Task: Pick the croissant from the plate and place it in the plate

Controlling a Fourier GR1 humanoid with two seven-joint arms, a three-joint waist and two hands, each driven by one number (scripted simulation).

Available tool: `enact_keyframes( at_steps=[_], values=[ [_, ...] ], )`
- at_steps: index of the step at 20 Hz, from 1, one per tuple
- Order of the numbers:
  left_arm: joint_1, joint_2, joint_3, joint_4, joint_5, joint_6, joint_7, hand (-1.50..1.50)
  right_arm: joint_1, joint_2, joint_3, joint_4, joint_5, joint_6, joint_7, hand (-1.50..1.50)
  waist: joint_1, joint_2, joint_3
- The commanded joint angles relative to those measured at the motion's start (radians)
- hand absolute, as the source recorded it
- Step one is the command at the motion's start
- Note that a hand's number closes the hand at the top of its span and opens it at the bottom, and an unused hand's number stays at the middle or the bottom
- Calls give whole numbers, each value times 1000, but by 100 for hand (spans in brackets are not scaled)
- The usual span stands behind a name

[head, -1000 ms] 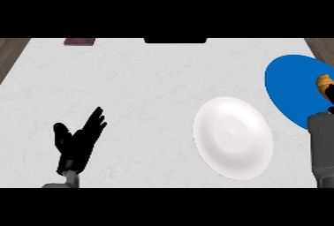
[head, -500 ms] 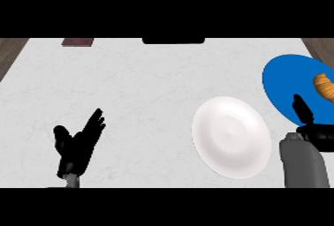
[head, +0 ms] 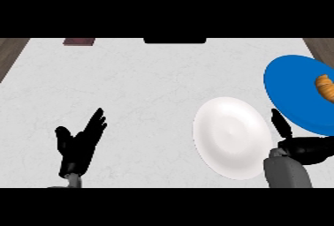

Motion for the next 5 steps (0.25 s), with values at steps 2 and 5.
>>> enact_keyframes(
  at_steps=[2, 5],
  values=[
    [-89, -12, 27, 121, -3, 11, 8, 0, 45, 4, 69, 2, 131, -69, 179, -150, -6, 5, -4],
    [58, 9, -9, 18, -6, -37, -44, 0, 11, 4, 91, -5, 233, -39, 294, -150, 8, 4, -3]
  ],
)
